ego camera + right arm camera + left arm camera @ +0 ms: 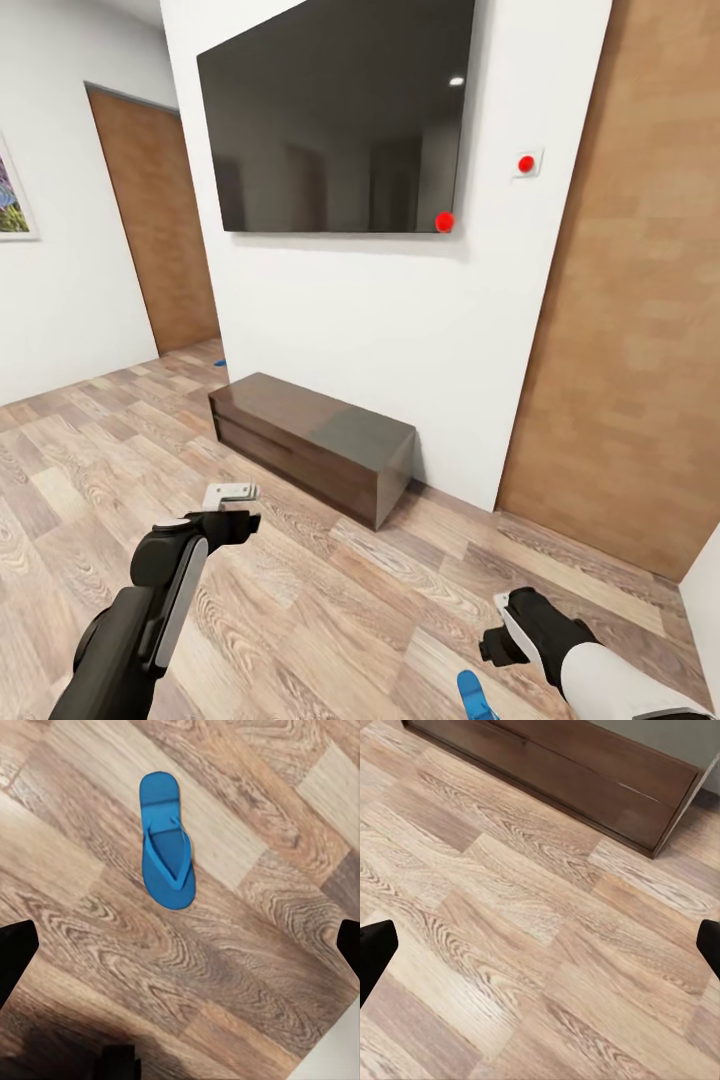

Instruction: In the bedroom, move the book from the bed onto either nightstand, and place the two sandals side by side next to the bed.

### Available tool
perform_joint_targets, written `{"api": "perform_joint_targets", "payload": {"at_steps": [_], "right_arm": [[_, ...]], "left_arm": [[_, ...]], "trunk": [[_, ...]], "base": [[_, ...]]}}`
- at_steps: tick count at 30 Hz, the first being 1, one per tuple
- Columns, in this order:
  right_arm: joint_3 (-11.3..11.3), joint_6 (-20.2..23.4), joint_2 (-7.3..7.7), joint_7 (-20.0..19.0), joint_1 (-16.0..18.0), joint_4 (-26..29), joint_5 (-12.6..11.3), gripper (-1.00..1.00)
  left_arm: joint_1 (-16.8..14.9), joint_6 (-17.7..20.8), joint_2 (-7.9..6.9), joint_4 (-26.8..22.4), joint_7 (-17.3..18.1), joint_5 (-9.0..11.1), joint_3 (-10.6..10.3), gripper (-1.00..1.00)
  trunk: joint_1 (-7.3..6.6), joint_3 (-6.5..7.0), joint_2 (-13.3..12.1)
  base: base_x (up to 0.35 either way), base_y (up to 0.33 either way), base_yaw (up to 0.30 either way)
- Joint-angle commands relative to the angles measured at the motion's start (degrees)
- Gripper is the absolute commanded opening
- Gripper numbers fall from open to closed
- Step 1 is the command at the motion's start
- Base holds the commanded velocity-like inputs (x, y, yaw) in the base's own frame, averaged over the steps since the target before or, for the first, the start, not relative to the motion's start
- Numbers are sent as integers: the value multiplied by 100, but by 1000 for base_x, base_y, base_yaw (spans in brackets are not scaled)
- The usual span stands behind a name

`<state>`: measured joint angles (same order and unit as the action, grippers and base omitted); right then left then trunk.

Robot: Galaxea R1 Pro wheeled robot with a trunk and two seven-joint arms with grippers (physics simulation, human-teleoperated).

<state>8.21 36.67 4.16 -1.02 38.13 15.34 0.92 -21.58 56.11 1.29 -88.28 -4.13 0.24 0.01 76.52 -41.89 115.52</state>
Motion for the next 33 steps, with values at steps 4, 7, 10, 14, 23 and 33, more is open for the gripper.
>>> {"api": "perform_joint_targets", "payload": {"at_steps": [4, 7, 10, 14, 23, 33], "right_arm": [[38, 5, 1, -12, 2, 13, 6, 100], [40, -64, -1, -7, 3, 10, 5, 100], [40, -132, 3, -5, 2, 10, -3, 100], [39, -223, 5, 13, 2, 11, -10, 100], [36, -903, -6, 71, 2, -56, -19, 100], [24, -1035, -3, 508, 2, -4, -31, 100]], "left_arm": [[-4, 16, 6, -12, -18, 10, -6, 100], [-4, 12, 10, -13, -18, 11, -12, 100], [-4, 12, 6, -13, -18, 11, -11, 100], [-4, 13, 10, -12, -17, 11, -14, 100], [-4, 14, 12, -13, -17, 11, -19, 100], [-4, 14, 12, -13, -12, 11, -19, 100]], "trunk": [[88, -114, 165], [154, -195, 285], [219, -276, 406], [307, -384, 566], [505, -628, 927], [725, -898, 1328]], "base": [[0, 0, 0], [0, 0, 0], [0, 0, 0], [0, 0, 0], [0, 0, 0], [0, 0, 0]]}}
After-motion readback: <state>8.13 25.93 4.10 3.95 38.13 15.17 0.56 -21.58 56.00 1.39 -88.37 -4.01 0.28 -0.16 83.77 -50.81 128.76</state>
